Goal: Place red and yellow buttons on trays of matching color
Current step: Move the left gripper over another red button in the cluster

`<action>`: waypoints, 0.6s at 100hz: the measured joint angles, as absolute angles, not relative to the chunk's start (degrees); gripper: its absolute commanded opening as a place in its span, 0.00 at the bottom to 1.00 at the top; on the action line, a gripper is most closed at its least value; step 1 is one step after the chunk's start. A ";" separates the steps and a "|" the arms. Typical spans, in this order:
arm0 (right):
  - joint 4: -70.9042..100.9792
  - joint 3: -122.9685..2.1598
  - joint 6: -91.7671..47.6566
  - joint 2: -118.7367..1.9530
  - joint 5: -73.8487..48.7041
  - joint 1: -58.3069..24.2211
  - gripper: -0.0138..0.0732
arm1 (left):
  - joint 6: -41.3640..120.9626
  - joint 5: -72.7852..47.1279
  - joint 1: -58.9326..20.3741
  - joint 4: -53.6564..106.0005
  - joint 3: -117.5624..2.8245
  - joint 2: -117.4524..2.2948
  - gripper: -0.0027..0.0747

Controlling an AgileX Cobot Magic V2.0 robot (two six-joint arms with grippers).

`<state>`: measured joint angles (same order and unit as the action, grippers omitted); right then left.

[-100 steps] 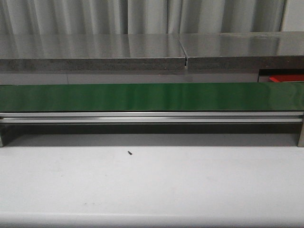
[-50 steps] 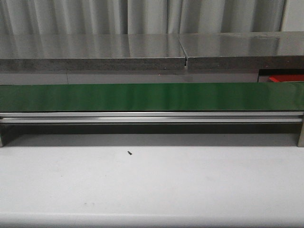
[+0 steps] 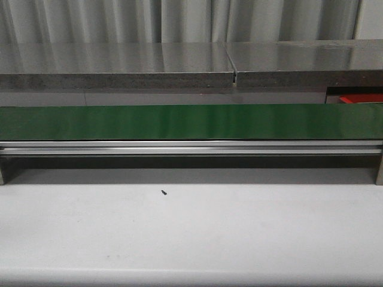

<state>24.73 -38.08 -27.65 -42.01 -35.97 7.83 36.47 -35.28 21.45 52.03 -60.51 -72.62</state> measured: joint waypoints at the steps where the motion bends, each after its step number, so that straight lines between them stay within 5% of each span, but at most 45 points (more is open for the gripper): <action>1: 24.73 -38.08 -27.65 -42.01 -35.97 7.83 0.08 | 36.45 -35.51 21.67 51.88 -61.52 -73.96 0.85; 38: 24.73 -38.08 -27.65 -42.01 -35.97 7.83 0.08 | 29.71 -44.06 24.80 45.02 -84.21 -105.50 0.85; 60: 24.73 -38.08 -27.65 -42.01 -35.97 7.83 0.08 | 23.27 -45.08 24.80 37.70 -91.67 -113.68 0.85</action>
<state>24.73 -38.08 -27.65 -42.01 -35.97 7.83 23.27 -45.08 24.80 37.70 -91.67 -113.68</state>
